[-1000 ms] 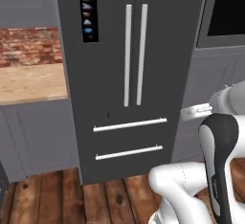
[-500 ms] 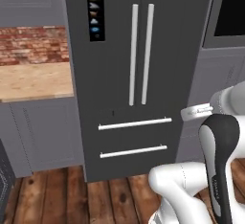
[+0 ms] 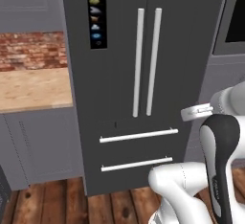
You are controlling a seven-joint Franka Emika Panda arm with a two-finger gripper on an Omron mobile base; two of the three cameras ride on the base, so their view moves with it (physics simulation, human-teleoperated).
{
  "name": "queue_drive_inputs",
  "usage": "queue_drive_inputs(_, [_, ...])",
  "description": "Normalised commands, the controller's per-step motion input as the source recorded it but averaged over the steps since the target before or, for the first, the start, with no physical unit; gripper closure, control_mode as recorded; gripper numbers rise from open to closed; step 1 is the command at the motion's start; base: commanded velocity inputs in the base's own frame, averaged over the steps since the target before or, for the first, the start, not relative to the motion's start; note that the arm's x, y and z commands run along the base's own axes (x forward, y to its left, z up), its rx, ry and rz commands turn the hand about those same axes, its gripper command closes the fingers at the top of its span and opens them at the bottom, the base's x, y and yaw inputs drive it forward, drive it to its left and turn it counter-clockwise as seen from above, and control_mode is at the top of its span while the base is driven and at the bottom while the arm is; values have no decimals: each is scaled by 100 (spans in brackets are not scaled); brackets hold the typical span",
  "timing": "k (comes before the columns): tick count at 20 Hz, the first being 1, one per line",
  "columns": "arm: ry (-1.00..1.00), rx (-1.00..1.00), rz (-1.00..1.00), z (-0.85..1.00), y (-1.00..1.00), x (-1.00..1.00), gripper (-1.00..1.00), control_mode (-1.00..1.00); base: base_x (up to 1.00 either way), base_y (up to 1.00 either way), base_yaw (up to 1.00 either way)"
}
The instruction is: Retrieve the chicken drumstick from the fridge and place it on the saucepan with marinade on the stove.
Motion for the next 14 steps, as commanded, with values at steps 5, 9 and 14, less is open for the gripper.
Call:
queue_drive_inputs(5, [0, 0, 0, 0, 0, 0, -100, 100, 29, -20, 0])
queue_drive_inputs(9, [0, 0, 0, 0, 0, 0, -100, 100, 0, 0, 0])
queue_drive_inputs(14, [0, 0, 0, 0, 0, 18, -100, -100, 3, 0, 0])
